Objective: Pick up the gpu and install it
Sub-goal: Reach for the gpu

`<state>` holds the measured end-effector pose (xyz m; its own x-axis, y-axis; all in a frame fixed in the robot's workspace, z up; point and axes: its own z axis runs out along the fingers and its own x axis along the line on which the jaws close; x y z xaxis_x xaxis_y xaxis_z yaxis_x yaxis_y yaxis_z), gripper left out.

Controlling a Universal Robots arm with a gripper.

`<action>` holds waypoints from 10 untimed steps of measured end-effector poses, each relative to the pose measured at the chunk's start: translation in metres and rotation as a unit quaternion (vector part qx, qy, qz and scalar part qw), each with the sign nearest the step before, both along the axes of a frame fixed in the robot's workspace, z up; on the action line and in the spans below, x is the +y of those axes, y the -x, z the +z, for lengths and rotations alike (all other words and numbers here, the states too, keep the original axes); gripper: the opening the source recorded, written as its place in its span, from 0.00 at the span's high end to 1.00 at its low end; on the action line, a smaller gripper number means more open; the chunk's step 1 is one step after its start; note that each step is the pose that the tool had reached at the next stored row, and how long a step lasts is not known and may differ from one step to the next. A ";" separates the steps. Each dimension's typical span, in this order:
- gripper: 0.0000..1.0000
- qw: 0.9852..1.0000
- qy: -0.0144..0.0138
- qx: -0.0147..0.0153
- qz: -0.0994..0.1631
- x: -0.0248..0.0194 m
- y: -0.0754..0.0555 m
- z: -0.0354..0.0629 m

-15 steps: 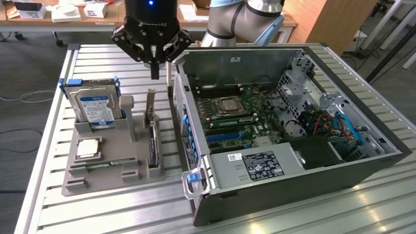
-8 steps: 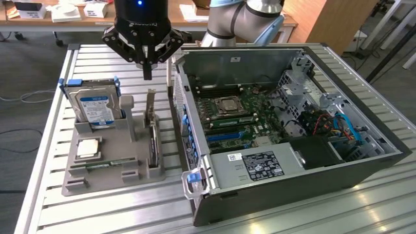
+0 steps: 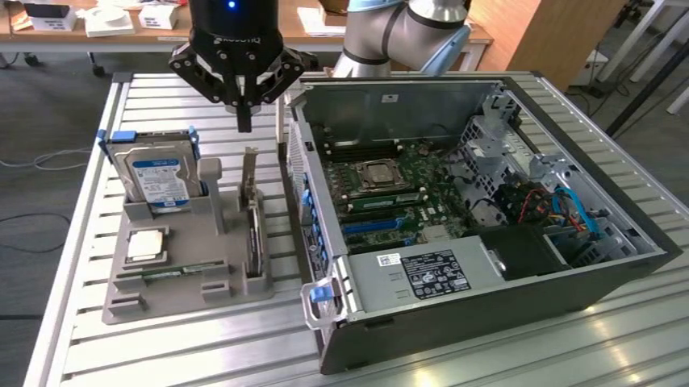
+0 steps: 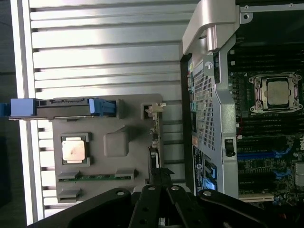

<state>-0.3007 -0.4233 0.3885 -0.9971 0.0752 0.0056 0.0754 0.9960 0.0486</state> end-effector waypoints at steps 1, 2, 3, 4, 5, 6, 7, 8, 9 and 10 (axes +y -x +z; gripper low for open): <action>0.89 1.000 0.000 0.000 0.000 0.0000 0.000 0.0000; 0.89 1.000 0.000 0.000 0.000 0.0000 0.000 0.0000; 0.89 1.000 0.000 0.000 0.000 0.0000 0.000 0.0000; 0.83 1.000 0.000 0.000 0.000 0.0000 0.000 0.0000; 0.83 1.000 0.000 0.000 0.000 0.0000 0.000 0.0000; 0.77 1.000 0.000 0.000 0.000 0.0000 0.000 0.0000; 0.71 1.000 0.000 0.000 0.000 0.0000 0.000 0.0000; 0.65 1.000 0.000 0.000 0.000 0.0000 0.000 0.0000; 0.58 1.000 0.000 0.000 0.000 0.0000 0.000 0.0000; 0.58 1.000 0.000 0.000 0.000 0.0000 0.000 0.0000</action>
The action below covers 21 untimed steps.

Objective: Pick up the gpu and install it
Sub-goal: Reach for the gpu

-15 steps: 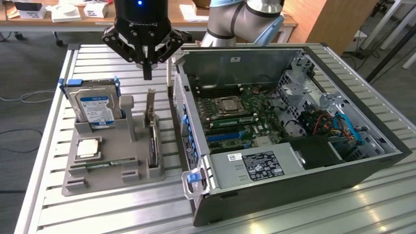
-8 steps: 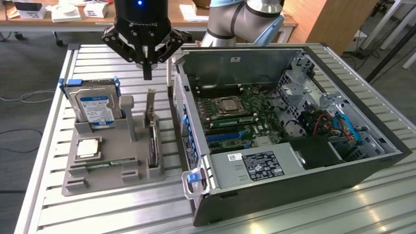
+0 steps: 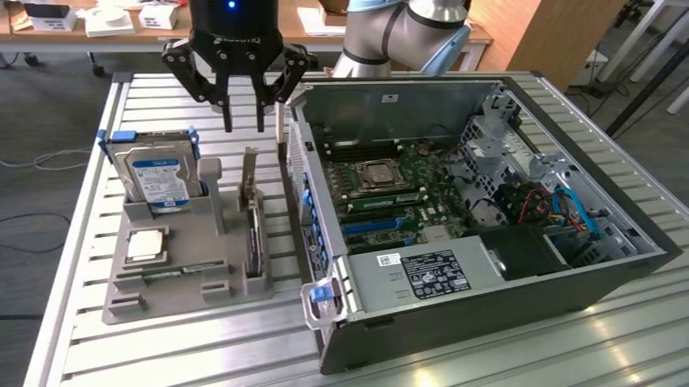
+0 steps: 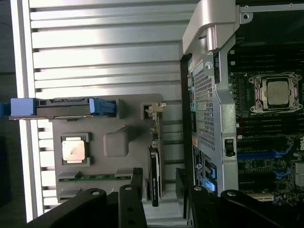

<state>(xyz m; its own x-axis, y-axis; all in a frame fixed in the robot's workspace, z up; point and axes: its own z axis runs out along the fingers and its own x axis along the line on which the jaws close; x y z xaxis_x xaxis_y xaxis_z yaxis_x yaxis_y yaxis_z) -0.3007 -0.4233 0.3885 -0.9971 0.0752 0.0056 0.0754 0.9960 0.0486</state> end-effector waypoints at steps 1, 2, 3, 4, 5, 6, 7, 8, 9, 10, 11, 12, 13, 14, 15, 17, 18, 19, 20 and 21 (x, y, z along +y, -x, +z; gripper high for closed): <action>0.58 1.000 0.000 0.000 0.000 0.0000 0.000 0.0000; 0.58 1.000 0.000 0.000 0.000 0.0000 0.000 -0.0002; 0.58 1.000 0.000 0.000 0.000 0.0000 0.000 -0.0010; 0.58 1.000 0.000 0.000 0.000 -0.0001 0.000 -0.0024; 0.58 1.000 0.000 0.000 0.000 0.0000 0.000 -0.0041; 0.58 1.000 0.000 0.000 0.000 0.0000 0.000 -0.0060; 0.58 1.000 0.000 0.000 0.000 0.0000 0.000 -0.0078; 0.58 1.000 0.000 0.000 0.000 0.0000 0.000 -0.0096; 0.58 1.000 -0.001 0.000 0.000 0.0000 0.000 -0.0114; 0.58 1.000 -0.001 0.000 0.000 0.0000 0.000 -0.0130; 0.58 1.000 -0.001 0.000 0.000 0.0000 0.000 -0.0135; 0.58 1.000 -0.001 0.000 0.000 0.0000 0.000 -0.0135; 0.58 1.000 -0.001 0.000 0.000 0.0000 0.000 -0.0135; 0.58 1.000 -0.001 0.000 0.000 -0.0004 0.000 -0.0135; 0.58 1.000 -0.001 0.000 0.000 -0.0016 0.000 -0.0136; 0.58 1.000 -0.001 0.000 0.000 -0.0050 0.000 -0.0136; 0.58 1.000 -0.001 0.000 0.000 -0.0069 0.000 -0.0136; 0.58 1.000 -0.001 0.000 0.000 -0.0091 0.000 -0.0136; 0.58 1.000 -0.001 0.000 0.000 -0.0113 0.000 -0.0136; 0.58 1.000 -0.001 0.000 0.000 -0.0133 0.000 -0.0135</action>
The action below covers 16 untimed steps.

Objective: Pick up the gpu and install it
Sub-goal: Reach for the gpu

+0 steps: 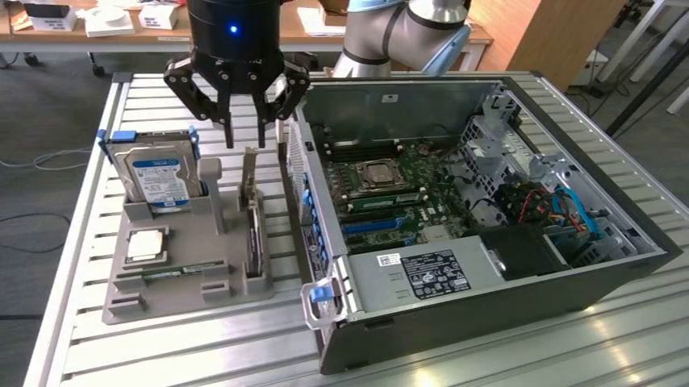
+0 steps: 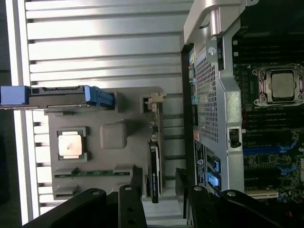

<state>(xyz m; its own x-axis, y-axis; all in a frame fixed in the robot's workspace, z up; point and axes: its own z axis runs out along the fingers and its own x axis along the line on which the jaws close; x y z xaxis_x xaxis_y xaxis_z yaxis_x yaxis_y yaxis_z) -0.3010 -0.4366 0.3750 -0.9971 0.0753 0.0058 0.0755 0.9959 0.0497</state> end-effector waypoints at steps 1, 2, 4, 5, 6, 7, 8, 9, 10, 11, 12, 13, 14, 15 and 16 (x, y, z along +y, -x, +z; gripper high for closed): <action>0.58 1.000 0.000 0.000 0.000 -0.0019 0.000 -0.0001; 0.58 1.000 0.000 0.000 0.000 -0.0037 0.000 -0.0001; 0.58 1.000 0.000 0.000 0.000 -0.0071 0.000 -0.0001; 0.58 1.000 0.000 0.000 0.000 -0.0083 0.000 -0.0001; 0.58 1.000 0.000 0.000 0.000 -0.0092 0.000 -0.0001; 0.58 1.000 0.000 0.000 0.000 -0.0095 0.000 -0.0001; 0.58 1.000 0.000 0.000 0.000 -0.0096 0.000 -0.0006; 0.58 1.000 0.000 0.000 0.000 -0.0096 0.000 -0.0019; 0.58 1.000 0.000 0.000 0.000 -0.0096 0.000 -0.0037; 0.58 1.000 0.000 0.000 0.000 -0.0096 0.000 -0.0055; 0.58 1.000 0.000 0.000 0.000 -0.0097 0.000 -0.0073; 0.58 1.000 0.000 0.000 0.000 -0.0097 0.000 -0.0093; 0.58 1.000 0.000 0.000 0.000 -0.0097 0.000 -0.0111; 0.58 1.000 0.000 0.000 0.000 -0.0097 0.000 -0.0128; 0.58 1.000 0.000 0.000 0.000 -0.0097 0.000 -0.0146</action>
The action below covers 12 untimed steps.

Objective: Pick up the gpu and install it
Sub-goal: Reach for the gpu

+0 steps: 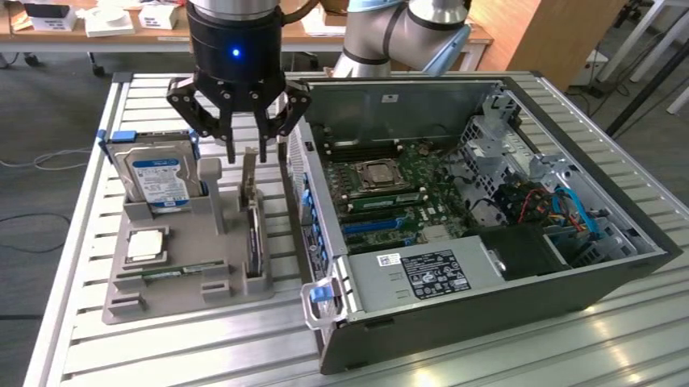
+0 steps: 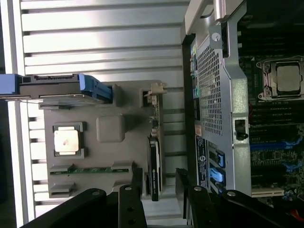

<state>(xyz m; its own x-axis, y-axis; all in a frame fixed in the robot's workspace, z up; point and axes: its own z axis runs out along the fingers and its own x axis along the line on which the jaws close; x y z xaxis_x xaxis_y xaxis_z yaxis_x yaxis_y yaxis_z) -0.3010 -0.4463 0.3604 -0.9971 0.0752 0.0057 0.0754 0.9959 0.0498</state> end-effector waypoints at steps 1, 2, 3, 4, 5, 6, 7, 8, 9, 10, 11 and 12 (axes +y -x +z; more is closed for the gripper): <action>0.58 1.000 0.000 0.000 0.000 0.0000 0.000 -0.0018; 0.58 1.000 0.000 0.000 0.000 0.0000 0.000 -0.0036; 0.58 1.000 0.000 0.000 0.000 0.0000 0.000 -0.0054; 0.58 1.000 0.000 0.000 0.000 0.0000 0.000 -0.0073; 0.58 1.000 0.000 0.000 0.000 0.0000 0.000 -0.0092; 0.58 1.000 0.000 0.000 0.000 0.0000 0.000 -0.0109; 0.58 1.000 0.000 0.000 0.000 0.0000 0.000 -0.0127; 0.58 1.000 0.000 0.000 0.000 0.0000 0.000 -0.0145; 0.58 1.000 0.000 0.000 0.000 0.0000 0.000 -0.0163; 0.58 1.000 0.000 0.000 0.000 0.0000 0.000 -0.0181; 0.58 1.000 0.000 0.000 0.000 0.0000 0.000 -0.0201; 0.58 1.000 0.000 0.000 0.000 0.0000 0.000 -0.0219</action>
<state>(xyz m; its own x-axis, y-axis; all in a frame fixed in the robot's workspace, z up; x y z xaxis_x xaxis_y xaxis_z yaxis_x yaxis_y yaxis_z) -0.3011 -0.4463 0.3385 -0.9971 0.0752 0.0057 0.0754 0.9959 0.0498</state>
